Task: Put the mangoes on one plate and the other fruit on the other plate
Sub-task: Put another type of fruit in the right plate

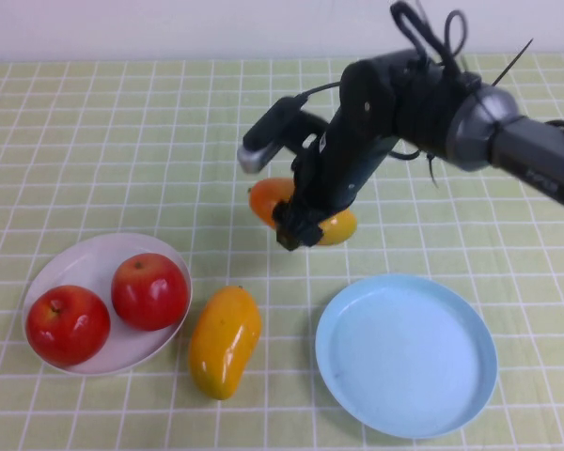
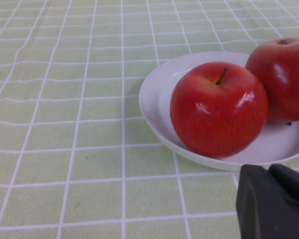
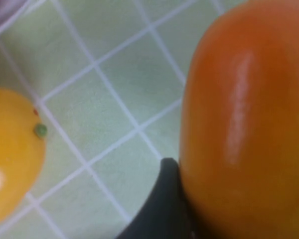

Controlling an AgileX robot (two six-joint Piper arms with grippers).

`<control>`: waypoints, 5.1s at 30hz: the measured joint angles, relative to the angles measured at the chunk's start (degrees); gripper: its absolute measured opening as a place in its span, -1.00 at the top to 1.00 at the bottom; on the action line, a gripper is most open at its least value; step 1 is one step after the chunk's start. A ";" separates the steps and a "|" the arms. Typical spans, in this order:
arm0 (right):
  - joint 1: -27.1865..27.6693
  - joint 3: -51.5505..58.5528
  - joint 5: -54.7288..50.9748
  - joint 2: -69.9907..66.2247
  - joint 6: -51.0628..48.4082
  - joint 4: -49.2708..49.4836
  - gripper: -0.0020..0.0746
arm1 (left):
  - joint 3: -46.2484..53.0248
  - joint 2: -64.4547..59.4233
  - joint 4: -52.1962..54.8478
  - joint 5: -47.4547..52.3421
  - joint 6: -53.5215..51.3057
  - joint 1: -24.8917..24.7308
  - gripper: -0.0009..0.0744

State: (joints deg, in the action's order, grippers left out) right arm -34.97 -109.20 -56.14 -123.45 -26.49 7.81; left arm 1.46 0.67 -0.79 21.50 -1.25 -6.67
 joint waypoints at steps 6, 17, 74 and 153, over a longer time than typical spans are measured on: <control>0.00 1.35 -9.19 7.24 29.58 -7.81 -0.51 | 0.00 0.00 0.00 0.00 0.00 0.00 0.98; -1.31 34.21 -3.44 27.22 49.59 -8.20 -0.51 | 0.00 0.00 0.00 0.00 0.00 0.00 0.98; -13.98 11.00 3.43 2.72 53.43 4.10 -0.86 | 0.00 0.00 0.08 0.00 0.00 0.00 0.98; 0.97 43.71 -2.44 37.26 54.21 -9.30 -0.51 | 0.00 0.00 0.08 0.00 0.00 0.00 0.98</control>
State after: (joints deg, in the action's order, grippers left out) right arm -33.99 -65.50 -58.58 -86.19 27.72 -1.48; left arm 1.46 0.67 -0.71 21.50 -1.25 -6.67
